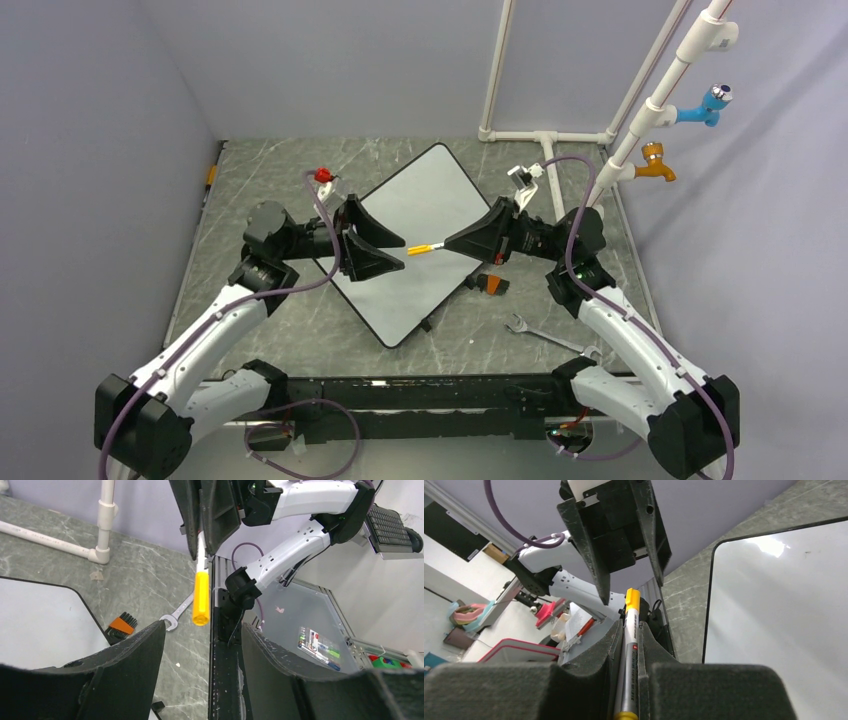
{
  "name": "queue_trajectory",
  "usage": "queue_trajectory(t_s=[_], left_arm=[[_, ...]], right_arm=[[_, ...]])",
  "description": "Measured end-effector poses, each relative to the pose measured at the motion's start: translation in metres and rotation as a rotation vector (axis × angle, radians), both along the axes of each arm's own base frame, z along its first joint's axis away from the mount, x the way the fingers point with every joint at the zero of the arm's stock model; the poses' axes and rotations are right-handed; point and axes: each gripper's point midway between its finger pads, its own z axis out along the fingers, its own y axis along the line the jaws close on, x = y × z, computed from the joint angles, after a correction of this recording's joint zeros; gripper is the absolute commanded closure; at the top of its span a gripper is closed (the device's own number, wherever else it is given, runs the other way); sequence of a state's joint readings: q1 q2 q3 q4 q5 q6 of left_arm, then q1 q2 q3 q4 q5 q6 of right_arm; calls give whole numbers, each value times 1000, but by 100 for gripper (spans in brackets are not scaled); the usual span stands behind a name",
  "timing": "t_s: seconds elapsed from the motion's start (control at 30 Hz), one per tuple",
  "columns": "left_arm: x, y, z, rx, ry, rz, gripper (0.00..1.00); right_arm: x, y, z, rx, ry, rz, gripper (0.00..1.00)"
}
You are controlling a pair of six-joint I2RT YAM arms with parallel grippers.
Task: Write a sentence on the whiteboard
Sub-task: Pass from the right arm to the left
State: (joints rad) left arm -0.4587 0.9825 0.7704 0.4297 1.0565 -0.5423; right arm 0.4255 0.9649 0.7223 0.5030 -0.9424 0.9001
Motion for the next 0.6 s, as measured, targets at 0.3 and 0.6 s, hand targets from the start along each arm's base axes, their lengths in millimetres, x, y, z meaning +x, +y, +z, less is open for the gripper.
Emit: queue_trajectory(t_s=[0.3,0.6], left_arm=[[10,-8,-10,13,54,-1,44],[0,-19,2,7,28,-45,53]], right_arm=[[-2,1,2,8,-12,16,100],[1,6,-4,-2,12,25,100]])
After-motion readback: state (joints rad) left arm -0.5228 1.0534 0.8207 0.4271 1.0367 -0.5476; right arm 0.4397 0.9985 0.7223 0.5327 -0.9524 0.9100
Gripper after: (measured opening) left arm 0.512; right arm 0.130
